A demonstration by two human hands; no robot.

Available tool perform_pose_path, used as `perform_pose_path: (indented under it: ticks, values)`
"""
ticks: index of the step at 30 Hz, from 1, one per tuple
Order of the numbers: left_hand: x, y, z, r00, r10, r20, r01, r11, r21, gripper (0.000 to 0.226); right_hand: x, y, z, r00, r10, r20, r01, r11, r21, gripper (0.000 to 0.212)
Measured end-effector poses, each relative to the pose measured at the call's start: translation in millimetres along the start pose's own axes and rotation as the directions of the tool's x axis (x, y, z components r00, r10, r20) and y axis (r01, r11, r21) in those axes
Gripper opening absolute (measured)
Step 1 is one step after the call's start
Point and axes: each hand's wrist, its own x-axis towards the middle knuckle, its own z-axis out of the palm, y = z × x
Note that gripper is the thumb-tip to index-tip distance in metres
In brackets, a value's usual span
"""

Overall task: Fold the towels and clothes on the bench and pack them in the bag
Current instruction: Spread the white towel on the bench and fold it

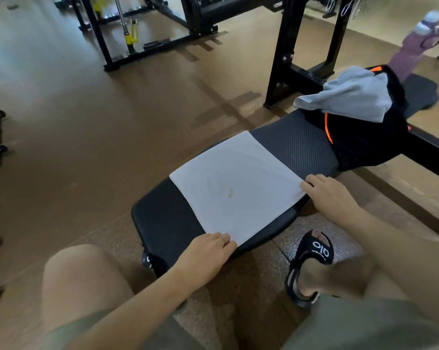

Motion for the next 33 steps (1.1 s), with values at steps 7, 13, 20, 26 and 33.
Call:
perform_pose_path:
  ticks: [7, 13, 20, 26, 33]
  values:
    - [-5.2, -0.4, 5.0, 1.0, 0.003, -0.014, -0.003, 1.0, -0.014, 0.038, -12.8, -58.6, -36.8, 0.991, 0.123, 0.046, -0.123, 0.992, 0.003, 0.038]
    - [-5.9, -0.6, -3.4, 0.984, -0.067, -0.167, 0.045, 0.991, -0.13, 0.036, -36.9, -173.6, -64.4, 0.946, -0.323, 0.036, 0.261, 0.819, 0.51, 0.044]
    - [-5.5, -12.1, -13.5, 0.972, -0.133, -0.194, 0.087, 0.97, -0.228, 0.019, -21.4, -207.3, -52.7, 0.998, -0.02, -0.06, 0.053, 0.796, 0.603, 0.007]
    - [4.6, -57.3, -16.4, 0.984, -0.137, -0.118, 0.125, 0.987, -0.106, 0.057, -22.2, -192.3, -69.5, 0.992, 0.125, -0.031, -0.068, 0.708, 0.703, 0.011]
    - [28.3, -123.3, -16.0, 0.977, -0.2, -0.072, 0.207, 0.973, 0.106, 0.035, -35.7, -172.1, -79.1, 0.985, 0.174, -0.007, -0.104, 0.62, 0.778, 0.006]
